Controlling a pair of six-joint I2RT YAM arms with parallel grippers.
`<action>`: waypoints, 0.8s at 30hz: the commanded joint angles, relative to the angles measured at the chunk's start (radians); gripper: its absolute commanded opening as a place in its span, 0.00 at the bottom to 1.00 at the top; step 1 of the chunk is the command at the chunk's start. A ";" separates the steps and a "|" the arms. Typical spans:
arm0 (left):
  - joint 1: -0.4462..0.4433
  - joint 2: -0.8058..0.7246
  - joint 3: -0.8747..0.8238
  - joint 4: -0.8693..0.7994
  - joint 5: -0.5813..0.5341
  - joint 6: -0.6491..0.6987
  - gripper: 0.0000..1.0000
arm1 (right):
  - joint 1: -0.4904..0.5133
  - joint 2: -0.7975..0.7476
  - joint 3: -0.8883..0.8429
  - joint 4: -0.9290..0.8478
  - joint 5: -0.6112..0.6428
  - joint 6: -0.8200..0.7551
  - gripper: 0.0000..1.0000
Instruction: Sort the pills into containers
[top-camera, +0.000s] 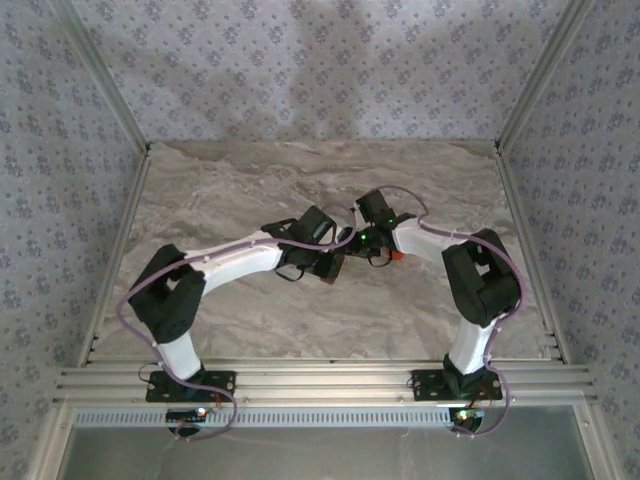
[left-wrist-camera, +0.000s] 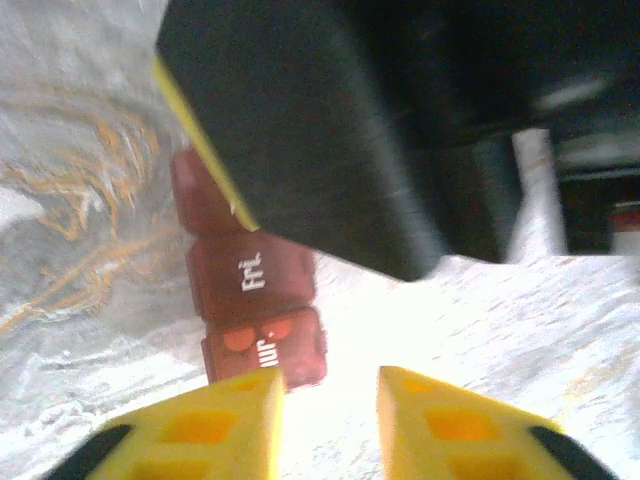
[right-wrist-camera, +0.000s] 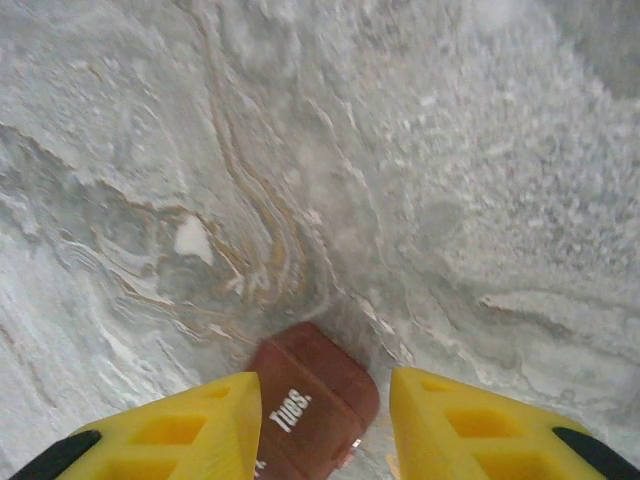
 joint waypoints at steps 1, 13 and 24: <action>0.017 -0.133 0.000 0.044 -0.068 0.037 0.40 | -0.016 -0.064 0.073 -0.051 -0.015 0.021 0.42; 0.229 -0.459 -0.024 0.087 -0.403 0.151 1.00 | -0.236 -0.331 0.286 -0.208 0.037 -0.024 0.82; 0.598 -0.698 -0.415 0.471 -0.487 0.299 1.00 | -0.495 -0.573 0.014 -0.059 0.565 -0.132 1.00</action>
